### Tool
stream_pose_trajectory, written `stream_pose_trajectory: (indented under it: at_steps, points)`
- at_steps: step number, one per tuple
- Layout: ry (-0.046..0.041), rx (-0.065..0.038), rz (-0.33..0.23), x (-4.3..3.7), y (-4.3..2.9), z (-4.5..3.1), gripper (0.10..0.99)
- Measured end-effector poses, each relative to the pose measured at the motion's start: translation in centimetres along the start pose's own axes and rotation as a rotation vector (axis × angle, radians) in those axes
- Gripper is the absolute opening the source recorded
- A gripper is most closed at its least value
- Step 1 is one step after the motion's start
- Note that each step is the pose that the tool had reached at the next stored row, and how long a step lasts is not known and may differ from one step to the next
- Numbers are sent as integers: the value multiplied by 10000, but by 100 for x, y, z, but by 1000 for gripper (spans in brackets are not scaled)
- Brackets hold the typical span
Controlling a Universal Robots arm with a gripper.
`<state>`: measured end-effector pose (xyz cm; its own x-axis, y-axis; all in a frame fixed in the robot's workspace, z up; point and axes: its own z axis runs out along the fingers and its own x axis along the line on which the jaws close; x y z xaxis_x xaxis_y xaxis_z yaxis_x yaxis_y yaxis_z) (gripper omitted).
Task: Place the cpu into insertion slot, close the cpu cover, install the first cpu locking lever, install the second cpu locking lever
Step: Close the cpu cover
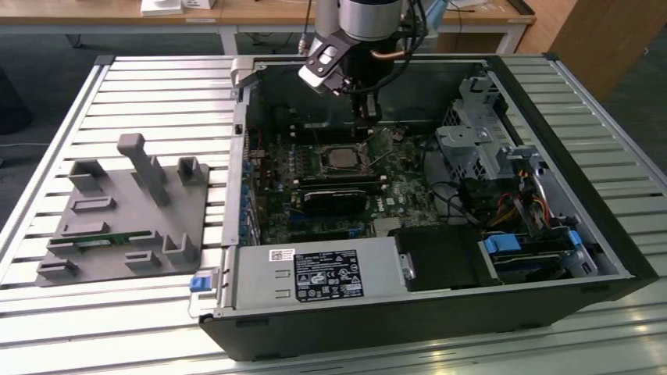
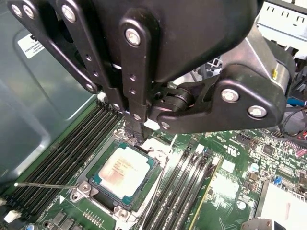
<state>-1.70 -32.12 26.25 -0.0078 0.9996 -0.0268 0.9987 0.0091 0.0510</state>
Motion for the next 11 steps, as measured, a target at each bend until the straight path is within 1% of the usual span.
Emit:
stream_pose_trajectory:
  at_steps: [11]
  points:
    - [0, 3, 0, 0, 25, 2, 122]
